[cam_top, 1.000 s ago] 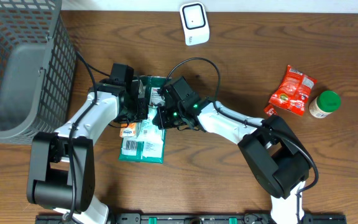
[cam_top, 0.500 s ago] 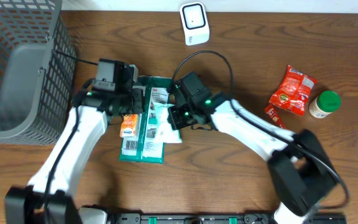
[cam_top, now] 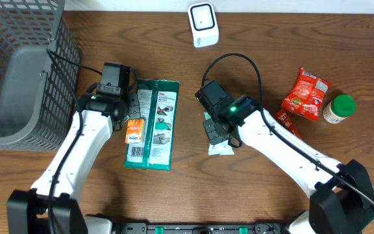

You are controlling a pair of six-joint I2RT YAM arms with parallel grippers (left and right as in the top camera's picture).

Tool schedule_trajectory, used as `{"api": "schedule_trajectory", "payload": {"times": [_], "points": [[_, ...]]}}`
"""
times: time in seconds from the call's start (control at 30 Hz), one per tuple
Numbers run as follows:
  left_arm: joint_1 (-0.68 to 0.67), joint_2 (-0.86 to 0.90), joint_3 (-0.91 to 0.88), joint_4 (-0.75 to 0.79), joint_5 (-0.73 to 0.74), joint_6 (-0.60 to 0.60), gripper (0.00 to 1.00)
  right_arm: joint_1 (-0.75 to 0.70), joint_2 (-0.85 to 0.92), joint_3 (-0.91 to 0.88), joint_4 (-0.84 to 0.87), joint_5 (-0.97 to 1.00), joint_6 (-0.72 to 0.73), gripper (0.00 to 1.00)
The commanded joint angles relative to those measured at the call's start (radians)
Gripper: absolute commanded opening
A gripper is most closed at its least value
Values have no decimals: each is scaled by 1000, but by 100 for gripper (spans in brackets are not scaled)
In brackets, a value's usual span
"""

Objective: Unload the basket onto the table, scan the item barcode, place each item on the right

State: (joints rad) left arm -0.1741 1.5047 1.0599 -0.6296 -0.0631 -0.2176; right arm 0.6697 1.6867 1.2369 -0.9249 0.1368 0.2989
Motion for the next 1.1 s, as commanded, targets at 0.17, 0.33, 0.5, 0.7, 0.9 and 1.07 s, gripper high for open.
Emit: {"api": "schedule_trajectory", "payload": {"times": [0.17,0.33,0.5,0.7,0.9,1.07], "points": [[0,27,-18,5,-42,-25,17,-10,66,-24,38,79,-15,1],[0,27,-18,6,-37,-28,17,-17,93,-25,48,69,58,2],[0,27,-18,6,-34,-28,17,-49,103,-29,79,4,64,17],[0,27,-18,6,-15,-28,25,-111,103,-29,80,-106,53,51],[-2,27,-18,41,275,79,21,-208,103,-29,71,-296,-10,65],[-12,27,-18,69,526,120,9,-321,103,-29,34,-499,-9,64]]}}
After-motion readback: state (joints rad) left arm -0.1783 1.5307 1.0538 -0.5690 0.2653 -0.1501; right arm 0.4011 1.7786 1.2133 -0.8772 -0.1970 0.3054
